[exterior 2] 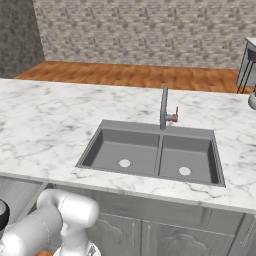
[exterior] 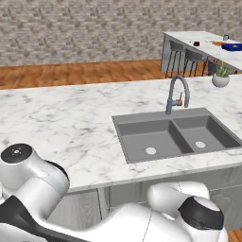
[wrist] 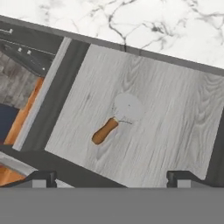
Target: Take the pizza cutter from the drawer on the left and place it on the dining counter for cutting.
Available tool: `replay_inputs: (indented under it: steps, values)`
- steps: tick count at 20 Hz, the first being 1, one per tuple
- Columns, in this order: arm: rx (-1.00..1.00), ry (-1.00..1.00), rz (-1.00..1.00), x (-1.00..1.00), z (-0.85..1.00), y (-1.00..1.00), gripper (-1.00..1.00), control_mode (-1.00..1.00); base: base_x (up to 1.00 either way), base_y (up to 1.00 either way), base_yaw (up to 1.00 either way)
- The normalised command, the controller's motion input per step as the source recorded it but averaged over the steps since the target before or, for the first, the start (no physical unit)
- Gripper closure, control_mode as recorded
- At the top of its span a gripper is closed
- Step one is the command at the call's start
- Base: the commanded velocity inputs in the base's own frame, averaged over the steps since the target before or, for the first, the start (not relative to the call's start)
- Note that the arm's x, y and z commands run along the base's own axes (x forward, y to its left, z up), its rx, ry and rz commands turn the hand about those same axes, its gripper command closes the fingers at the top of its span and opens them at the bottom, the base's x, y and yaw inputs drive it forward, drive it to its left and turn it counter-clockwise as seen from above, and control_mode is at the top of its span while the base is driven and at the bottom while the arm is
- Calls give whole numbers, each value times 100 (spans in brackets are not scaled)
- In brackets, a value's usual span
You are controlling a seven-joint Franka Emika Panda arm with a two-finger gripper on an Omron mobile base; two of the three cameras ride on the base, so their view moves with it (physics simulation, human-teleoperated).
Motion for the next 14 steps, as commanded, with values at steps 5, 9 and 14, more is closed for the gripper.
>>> replay_inputs:
  steps: [5, 9, 14]
  values:
    - [0, 4, -8, 11, -32, 1, -100, -100, 0, 0, 0]
    - [1, 3, -3, 2, -15, -1, -100, -100, 0, 0, 0]
    - [1, 1, -4, 1, -13, 0, -100, -100, 0, 0, 0]
